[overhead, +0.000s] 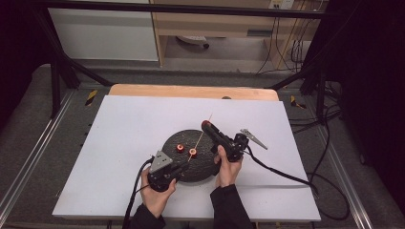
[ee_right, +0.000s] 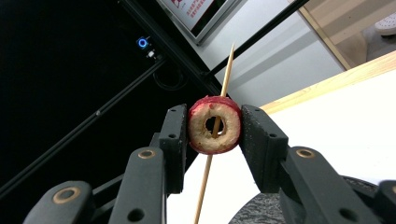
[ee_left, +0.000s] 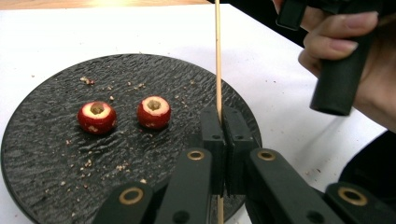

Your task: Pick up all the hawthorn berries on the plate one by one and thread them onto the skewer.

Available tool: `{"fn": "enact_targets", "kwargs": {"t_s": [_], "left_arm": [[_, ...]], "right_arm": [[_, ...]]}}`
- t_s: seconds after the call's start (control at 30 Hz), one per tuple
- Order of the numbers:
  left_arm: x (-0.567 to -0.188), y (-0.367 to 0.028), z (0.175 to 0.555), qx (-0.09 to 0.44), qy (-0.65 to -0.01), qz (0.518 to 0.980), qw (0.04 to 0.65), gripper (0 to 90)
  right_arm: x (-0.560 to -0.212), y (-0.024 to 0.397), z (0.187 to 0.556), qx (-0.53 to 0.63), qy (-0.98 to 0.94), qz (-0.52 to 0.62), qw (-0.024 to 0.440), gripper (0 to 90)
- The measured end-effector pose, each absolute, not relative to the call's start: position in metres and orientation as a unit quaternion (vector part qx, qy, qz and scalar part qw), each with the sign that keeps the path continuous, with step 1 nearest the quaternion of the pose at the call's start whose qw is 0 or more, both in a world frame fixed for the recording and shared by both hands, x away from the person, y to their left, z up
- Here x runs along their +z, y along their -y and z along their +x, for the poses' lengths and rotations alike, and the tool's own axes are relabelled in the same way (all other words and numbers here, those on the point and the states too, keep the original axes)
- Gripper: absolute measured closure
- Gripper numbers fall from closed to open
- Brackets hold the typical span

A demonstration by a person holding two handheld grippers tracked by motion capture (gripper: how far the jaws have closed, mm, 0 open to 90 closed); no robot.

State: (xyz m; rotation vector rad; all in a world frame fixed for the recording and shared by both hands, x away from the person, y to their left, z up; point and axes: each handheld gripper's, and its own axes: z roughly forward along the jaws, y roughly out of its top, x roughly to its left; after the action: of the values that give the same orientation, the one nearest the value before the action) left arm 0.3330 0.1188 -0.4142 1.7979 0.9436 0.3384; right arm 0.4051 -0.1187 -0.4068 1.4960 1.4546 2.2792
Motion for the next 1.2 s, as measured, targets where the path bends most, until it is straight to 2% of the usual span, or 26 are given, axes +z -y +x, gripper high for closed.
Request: {"fn": "enact_targets", "kwargs": {"t_s": [1.2], "left_arm": [[-0.397, -0.100, 0.359, 0.143, -0.383, 0.756, 0.512, 88.4]], "right_arm": [[-0.423, 0.112, 0.378, 0.705, -0.543, 0.457, 0.013, 63.5]]}}
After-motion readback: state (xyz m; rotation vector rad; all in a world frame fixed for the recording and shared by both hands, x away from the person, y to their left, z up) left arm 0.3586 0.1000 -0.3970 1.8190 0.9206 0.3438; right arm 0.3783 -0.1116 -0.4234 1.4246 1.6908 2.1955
